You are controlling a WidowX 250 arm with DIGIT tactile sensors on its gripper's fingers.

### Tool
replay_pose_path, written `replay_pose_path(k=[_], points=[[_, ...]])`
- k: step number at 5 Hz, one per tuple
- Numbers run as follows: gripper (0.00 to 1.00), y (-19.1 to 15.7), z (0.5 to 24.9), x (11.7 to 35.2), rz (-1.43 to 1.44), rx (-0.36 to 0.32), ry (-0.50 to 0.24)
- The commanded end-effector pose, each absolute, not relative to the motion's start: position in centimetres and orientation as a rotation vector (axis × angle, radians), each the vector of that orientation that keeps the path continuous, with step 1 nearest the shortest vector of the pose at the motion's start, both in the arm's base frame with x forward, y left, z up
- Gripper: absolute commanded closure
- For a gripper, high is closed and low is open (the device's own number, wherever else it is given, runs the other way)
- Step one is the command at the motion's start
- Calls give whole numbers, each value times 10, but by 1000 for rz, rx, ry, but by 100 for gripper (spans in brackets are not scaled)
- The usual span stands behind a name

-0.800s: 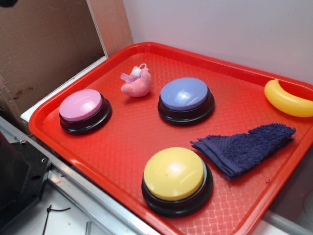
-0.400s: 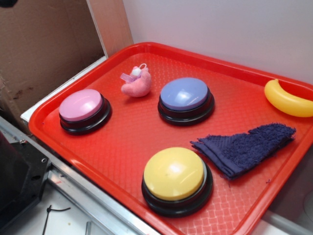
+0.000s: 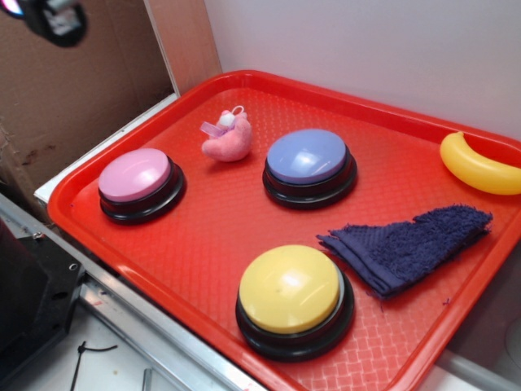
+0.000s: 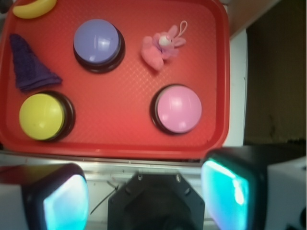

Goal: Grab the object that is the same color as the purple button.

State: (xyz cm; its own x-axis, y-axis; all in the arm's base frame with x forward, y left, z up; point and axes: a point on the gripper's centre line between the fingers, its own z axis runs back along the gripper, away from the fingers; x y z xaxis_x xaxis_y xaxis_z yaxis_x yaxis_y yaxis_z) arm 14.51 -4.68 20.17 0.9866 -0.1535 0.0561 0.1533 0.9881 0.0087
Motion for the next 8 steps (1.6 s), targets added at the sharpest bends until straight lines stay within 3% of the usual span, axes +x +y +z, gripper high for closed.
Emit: replay_pose_path(k=[1, 3, 5, 6, 8], points=[[0, -105, 166, 192, -420, -99, -203], [0, -164, 126, 230, -499, -124, -225], [0, -216, 86, 254, -599, -29, -172], [0, -227, 71, 260, -662, -15, -166], [0, -227, 39, 266, -685, -54, -95]])
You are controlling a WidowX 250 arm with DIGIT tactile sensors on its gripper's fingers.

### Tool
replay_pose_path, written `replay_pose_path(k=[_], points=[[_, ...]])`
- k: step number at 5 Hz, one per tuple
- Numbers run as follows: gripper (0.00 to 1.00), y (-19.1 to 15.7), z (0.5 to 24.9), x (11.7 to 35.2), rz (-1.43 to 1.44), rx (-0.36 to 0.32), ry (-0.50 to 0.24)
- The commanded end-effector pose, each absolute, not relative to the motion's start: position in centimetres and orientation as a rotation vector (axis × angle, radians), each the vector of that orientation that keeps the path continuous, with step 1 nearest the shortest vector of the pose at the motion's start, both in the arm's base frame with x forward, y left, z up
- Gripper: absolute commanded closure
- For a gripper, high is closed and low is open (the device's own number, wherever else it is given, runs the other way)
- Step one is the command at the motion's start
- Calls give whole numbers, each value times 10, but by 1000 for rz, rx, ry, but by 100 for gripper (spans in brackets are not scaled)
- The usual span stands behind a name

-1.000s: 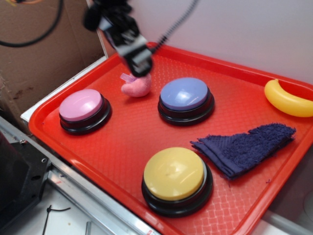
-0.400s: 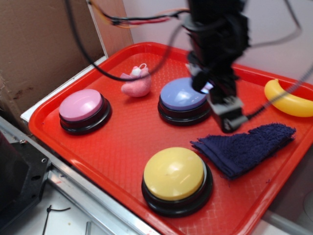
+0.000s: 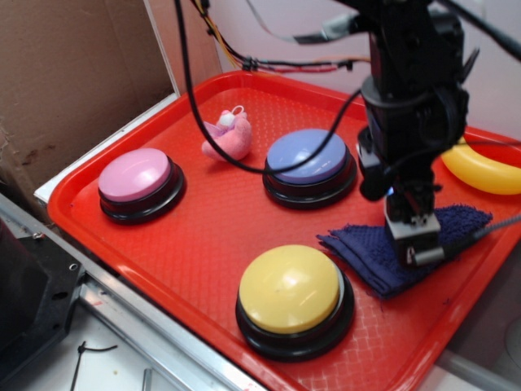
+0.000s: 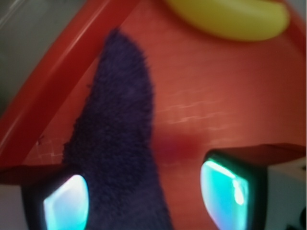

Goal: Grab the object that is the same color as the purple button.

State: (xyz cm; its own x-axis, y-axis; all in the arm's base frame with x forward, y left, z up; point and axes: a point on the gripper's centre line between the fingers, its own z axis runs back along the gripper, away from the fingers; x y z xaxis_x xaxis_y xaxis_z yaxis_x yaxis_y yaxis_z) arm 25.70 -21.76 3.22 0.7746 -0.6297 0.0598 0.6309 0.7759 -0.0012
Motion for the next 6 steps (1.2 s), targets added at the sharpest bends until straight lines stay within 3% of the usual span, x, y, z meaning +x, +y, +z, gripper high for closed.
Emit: replay_pose_path(k=[1, 2, 6], points=[[0, -232, 26, 265, -717, -69, -66], [99, -242, 19, 259, -797, -72, -88], [100, -233, 18, 258, -746, -68, -82]])
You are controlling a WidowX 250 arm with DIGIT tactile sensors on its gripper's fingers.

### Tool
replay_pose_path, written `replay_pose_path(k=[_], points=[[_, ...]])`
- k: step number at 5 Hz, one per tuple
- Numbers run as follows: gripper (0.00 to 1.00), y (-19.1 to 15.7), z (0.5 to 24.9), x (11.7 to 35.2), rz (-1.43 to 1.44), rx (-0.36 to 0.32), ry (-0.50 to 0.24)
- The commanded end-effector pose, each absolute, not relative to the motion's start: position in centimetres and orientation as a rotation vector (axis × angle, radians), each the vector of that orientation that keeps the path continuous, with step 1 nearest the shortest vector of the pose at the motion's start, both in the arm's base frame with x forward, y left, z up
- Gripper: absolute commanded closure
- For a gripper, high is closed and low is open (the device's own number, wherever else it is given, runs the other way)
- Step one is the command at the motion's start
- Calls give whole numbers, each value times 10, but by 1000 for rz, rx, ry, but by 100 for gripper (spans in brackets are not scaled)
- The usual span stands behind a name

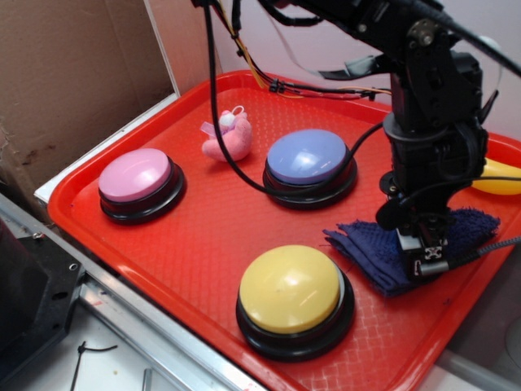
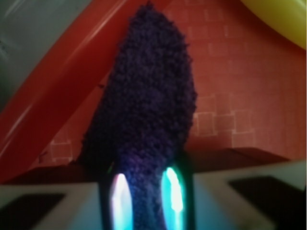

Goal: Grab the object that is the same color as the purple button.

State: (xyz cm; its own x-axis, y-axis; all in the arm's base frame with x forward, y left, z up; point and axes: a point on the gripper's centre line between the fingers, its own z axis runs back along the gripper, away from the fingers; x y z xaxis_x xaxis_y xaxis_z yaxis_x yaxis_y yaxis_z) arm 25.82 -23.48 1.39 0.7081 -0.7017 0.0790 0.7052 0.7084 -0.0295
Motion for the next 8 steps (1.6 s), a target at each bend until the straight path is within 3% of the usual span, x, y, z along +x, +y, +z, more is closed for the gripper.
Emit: replay_pose_path(k=[1, 2, 3, 4, 5, 6, 7, 8], points=[[100, -229, 18, 260, -724, -43, -77], [100, -219, 36, 261, -658, 10, -105], [100, -204, 67, 260, -513, 21, -95], [100, -180, 106, 259, -380, -13, -41], [100, -160, 134, 251, -263, 2, -33], [100, -111, 172, 231, -113, -23, -62], [100, -84, 188, 210, -17, -19, -115], [100, -62, 191, 197, 4, -57, -125]])
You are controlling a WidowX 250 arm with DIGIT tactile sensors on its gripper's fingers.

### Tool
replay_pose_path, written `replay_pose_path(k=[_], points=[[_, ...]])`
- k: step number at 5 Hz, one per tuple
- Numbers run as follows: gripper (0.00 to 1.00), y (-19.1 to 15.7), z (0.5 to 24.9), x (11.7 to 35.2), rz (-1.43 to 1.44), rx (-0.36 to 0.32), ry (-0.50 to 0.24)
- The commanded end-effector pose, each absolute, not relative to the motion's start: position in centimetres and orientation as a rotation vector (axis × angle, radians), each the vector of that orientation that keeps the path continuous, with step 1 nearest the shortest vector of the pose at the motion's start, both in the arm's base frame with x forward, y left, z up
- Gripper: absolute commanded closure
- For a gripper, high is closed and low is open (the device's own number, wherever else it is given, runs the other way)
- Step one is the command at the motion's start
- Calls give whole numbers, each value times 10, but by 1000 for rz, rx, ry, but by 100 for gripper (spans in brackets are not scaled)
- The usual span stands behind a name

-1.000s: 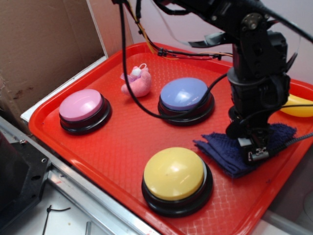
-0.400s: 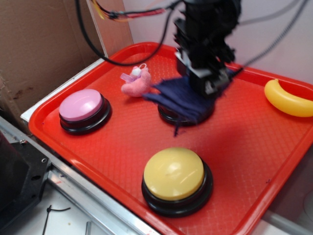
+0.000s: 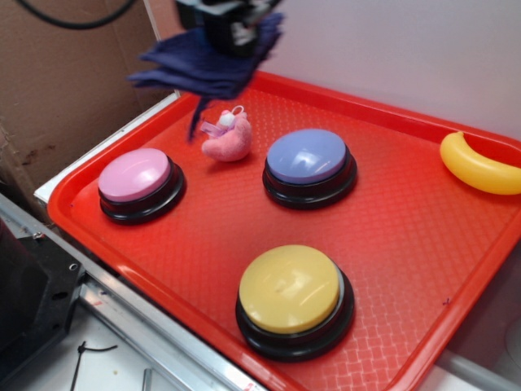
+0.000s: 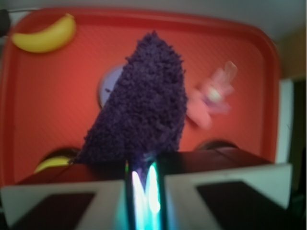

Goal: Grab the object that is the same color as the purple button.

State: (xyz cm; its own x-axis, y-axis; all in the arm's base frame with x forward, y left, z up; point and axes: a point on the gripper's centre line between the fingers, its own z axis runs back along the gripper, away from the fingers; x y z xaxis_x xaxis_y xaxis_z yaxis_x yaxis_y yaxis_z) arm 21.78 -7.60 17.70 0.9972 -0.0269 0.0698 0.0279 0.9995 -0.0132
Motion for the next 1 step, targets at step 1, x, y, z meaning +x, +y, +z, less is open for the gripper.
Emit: replay_pose_path(k=[1], points=[[100, -63, 188, 199, 1, -69, -111]])
